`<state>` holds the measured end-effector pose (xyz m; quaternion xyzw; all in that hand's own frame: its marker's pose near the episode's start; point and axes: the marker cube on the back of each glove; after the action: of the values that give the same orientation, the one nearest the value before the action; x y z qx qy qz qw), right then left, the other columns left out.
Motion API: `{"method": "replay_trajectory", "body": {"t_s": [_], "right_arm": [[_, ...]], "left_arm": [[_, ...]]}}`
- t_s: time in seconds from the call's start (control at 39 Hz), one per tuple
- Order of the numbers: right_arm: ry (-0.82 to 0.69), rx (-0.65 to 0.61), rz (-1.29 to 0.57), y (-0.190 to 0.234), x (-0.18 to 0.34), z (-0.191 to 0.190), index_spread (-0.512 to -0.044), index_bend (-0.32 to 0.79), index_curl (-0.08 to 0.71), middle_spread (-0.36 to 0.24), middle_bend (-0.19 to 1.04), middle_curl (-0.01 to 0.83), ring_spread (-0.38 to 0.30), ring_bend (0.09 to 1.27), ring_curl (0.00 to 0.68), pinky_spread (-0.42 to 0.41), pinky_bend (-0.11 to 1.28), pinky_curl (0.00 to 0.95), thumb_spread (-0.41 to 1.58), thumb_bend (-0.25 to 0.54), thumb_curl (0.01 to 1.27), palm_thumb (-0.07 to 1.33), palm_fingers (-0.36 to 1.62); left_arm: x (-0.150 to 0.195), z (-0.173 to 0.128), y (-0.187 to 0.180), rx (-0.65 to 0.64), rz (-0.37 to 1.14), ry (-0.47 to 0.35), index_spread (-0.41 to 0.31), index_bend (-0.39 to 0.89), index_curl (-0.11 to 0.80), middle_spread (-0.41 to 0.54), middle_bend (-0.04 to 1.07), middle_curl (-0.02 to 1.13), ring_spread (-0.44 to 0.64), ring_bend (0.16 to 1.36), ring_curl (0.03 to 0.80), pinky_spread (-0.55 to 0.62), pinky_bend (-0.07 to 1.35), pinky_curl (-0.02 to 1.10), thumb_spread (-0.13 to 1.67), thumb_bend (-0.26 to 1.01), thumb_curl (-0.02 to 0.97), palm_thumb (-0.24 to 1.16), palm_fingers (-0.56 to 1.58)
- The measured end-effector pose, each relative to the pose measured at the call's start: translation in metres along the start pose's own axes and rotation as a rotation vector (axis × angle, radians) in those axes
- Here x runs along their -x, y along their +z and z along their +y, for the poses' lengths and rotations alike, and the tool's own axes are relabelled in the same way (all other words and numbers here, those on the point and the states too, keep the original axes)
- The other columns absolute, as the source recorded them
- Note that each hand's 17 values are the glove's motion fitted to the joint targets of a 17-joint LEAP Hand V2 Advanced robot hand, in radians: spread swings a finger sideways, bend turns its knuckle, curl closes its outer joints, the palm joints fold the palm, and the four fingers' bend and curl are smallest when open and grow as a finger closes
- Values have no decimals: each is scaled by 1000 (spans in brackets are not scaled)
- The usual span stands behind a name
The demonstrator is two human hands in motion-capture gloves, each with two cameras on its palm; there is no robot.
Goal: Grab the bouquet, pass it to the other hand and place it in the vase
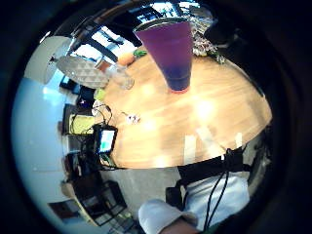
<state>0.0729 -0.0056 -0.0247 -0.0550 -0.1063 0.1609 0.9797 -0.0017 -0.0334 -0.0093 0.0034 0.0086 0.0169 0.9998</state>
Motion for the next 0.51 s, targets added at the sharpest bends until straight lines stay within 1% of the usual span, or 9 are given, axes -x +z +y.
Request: {"method": "replay_trajectory", "body": {"t_s": [0.1, 0.18, 0.31, 0.38, 0.44, 0.49, 0.51], "right_arm": [[75, 25, -8, 10, -25, -24, -223, 2, 94, -15, 377, 359, 48, 593, 347, 191, 604, 356, 1123, 25, 227, 424, 668], [126, 37, -29, 25, -38, -38, -214, 9, 85, -14, 379, 366, 46, 606, 354, 186, 624, 363, 1114, 17, 240, 448, 654], [188, 107, -72, 71, -62, -68, -198, 2, 63, -13, 389, 378, 37, 624, 362, 176, 671, 376, 1092, 24, 269, 527, 633], [225, 137, -79, 98, -74, -82, -200, 11, 57, -13, 398, 384, -1, 630, 367, 172, 685, 380, 1076, 26, 285, 574, 622], [261, 200, -82, 111, -77, -83, -199, 19, 55, -12, 403, 388, -18, 629, 369, 170, 693, 381, 1066, 22, 293, 596, 617], [322, 304, -86, 118, -75, -75, -199, 27, 53, -12, 408, 391, -36, 625, 369, 169, 699, 382, 1057, 24, 305, 626, 611], [337, 335, -86, 120, -73, -69, -199, 29, 53, -12, 410, 393, -41, 625, 370, 169, 701, 382, 1053, 19, 308, 632, 609]], "left_arm": [[-4, 0, 0, 11, 0, 21, 10, 125, 213, 113, 187, 304, 100, 613, 294, 197, 390, 305, 1118, -19, 209, 228, 383], [-4, -2, 3, 17, -3, 23, 10, 125, 218, 113, 187, 310, 100, 614, 297, 198, 390, 311, 1121, -19, 215, 227, 380], [-5, 1, 4, 33, 9, 40, 10, 123, 224, 113, 191, 320, 100, 614, 300, 198, 387, 318, 1124, -19, 222, 225, 380], [-5, 2, 5, 46, 20, 48, 10, 123, 227, 113, 190, 324, 100, 614, 302, 198, 385, 322, 1125, -19, 226, 224, 379], [-3, 2, 5, 47, 20, 47, 10, 122, 229, 113, 190, 327, 100, 614, 304, 198, 384, 324, 1126, -19, 228, 224, 378], [-2, 1, 6, 46, 19, 46, 10, 122, 231, 113, 189, 330, 100, 614, 305, 198, 384, 326, 1128, -18, 231, 225, 377], [-1, 1, 6, 46, 20, 46, 10, 122, 231, 113, 189, 331, 100, 614, 305, 198, 383, 327, 1128, -19, 232, 225, 377]]}}
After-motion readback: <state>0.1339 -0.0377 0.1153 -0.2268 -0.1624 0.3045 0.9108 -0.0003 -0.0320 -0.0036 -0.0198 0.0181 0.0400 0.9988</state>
